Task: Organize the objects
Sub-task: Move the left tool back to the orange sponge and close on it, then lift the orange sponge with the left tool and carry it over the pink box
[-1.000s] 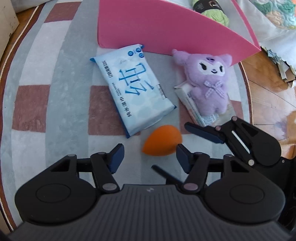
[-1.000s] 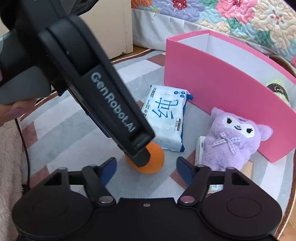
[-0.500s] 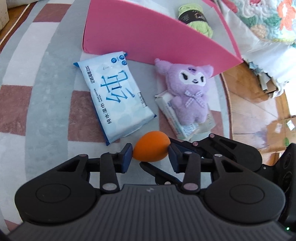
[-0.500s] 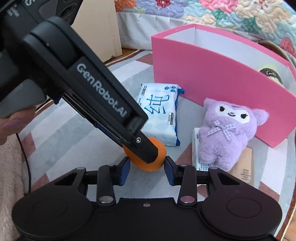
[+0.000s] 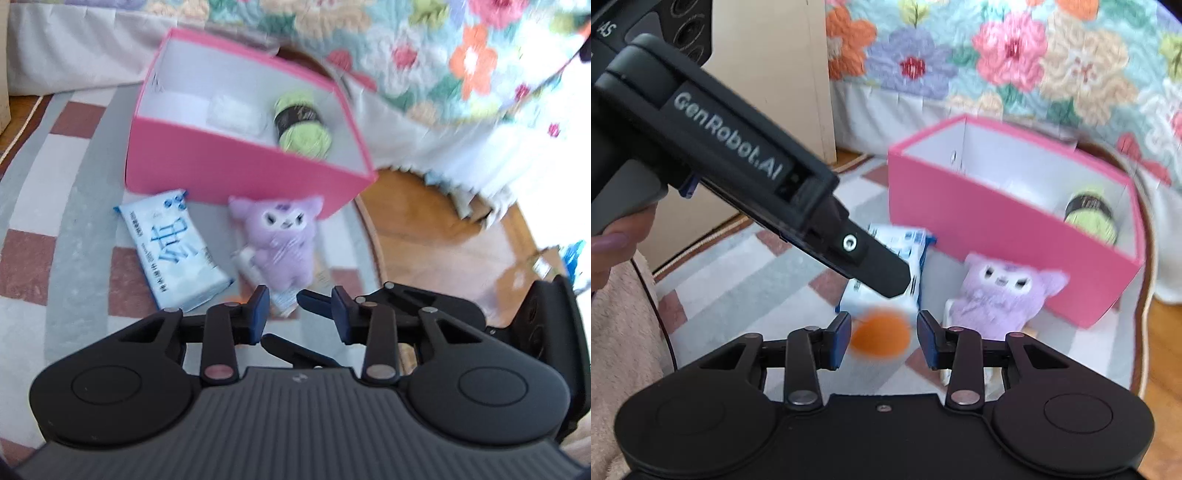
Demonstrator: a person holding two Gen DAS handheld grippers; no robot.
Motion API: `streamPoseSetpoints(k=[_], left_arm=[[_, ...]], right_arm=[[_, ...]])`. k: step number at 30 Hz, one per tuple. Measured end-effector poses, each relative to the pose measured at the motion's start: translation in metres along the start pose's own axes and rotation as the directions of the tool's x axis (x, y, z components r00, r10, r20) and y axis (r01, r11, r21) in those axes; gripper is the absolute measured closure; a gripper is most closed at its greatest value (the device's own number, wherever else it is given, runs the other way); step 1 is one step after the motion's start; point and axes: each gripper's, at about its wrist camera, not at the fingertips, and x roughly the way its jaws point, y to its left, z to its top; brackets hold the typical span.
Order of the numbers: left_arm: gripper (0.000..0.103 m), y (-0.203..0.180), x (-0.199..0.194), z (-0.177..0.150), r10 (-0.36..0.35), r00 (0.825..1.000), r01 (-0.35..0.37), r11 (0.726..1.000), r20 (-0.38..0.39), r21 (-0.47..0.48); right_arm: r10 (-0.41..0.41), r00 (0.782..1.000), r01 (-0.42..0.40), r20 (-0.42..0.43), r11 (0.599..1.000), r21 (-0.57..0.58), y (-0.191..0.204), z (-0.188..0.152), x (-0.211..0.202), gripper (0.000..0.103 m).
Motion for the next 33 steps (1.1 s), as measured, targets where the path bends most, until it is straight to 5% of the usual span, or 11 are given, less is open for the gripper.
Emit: streamPoseSetpoints(k=[3,8,13,18,20,24,30,33], left_arm=[[0.067,-0.001,-0.005,0.002,-0.031,0.999,0.032,0.999,0.017,-0.031],[0.067,0.017,0.009,0.007,0.056,0.998,-0.058,0.995,-0.022,-0.076],[0.061,0.029,0.033,0.004,0.091,0.991,-0.100,0.990,-0.100,-0.096],[0.061,0.033,0.058,-0.007,0.124,0.980,-0.138,0.987,-0.153,-0.087],[0.062,0.033,0.065,-0.010,0.143,0.977,-0.156,0.985,-0.155,-0.072],[0.063,0.032,0.078,-0.013,0.146,0.975,-0.156,0.986,-0.165,-0.051],[0.066,0.027,0.081,-0.015,0.096,0.985,-0.104,0.993,-0.140,-0.048],[0.066,0.027,0.083,-0.014,0.144,0.981,-0.150,0.988,-0.130,-0.037]], right_arm=[[0.019,1.000,-0.019,0.020,1.000,0.015,-0.010,0.010,0.000,0.059],[0.014,0.999,-0.012,-0.048,0.999,0.038,-0.015,0.001,0.015,0.059],[0.043,0.995,-0.036,-0.088,0.996,0.076,-0.019,-0.008,0.033,0.039],[0.035,0.988,-0.024,-0.149,0.997,0.078,-0.014,-0.018,0.051,0.036],[0.034,0.987,-0.017,-0.155,0.994,0.108,-0.014,-0.023,0.058,0.037],[-0.016,0.991,0.028,-0.132,0.995,0.094,-0.009,-0.029,0.064,0.067],[-0.012,0.993,0.024,-0.119,0.995,0.101,-0.009,-0.030,0.062,0.069],[-0.020,0.991,0.034,-0.130,0.994,0.105,-0.008,-0.034,0.061,0.064]])
